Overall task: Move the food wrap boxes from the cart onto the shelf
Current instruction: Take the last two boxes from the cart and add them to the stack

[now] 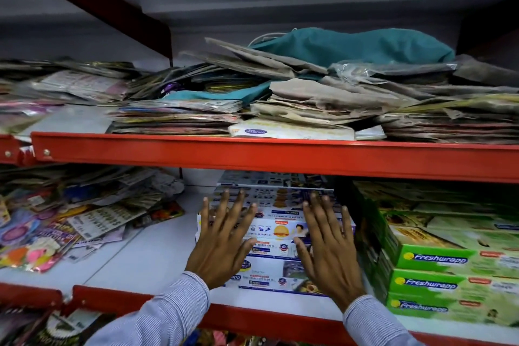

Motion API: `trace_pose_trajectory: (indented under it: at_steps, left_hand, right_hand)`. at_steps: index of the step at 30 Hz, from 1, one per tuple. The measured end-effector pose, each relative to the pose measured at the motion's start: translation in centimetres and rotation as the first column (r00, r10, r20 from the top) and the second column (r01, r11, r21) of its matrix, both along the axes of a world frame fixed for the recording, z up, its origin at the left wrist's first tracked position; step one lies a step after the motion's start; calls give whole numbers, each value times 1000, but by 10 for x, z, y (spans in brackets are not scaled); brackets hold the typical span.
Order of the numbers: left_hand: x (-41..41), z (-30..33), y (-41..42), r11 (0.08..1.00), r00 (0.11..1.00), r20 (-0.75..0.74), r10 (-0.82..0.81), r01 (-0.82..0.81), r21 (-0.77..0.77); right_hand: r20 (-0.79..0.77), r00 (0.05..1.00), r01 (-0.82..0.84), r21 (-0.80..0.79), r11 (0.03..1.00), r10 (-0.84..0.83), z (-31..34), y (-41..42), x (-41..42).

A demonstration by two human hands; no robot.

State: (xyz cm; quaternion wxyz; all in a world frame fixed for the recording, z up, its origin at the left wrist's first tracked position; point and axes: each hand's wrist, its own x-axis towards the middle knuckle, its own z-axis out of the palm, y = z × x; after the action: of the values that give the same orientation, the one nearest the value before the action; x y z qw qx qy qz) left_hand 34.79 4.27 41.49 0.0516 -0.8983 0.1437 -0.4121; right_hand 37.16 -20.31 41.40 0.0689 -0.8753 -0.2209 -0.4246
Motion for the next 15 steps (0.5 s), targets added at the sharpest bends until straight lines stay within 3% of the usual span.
trace_pose_trajectory:
  at_steps: [3, 11, 15]
  left_hand:
    - [14, -15, 6, 998, 999, 13, 50, -50, 26]
    - [35, -29, 13, 996, 979, 204, -12, -6, 86]
    - [33, -24, 14, 993, 991, 129, 33, -47, 111]
  right_hand:
    - [29, 997, 66, 11, 998, -66, -12, 7, 9]
    - [162, 982, 100, 13, 995, -101, -23, 10, 27]
    - [132, 985, 113, 9, 994, -113, -18, 11, 26]
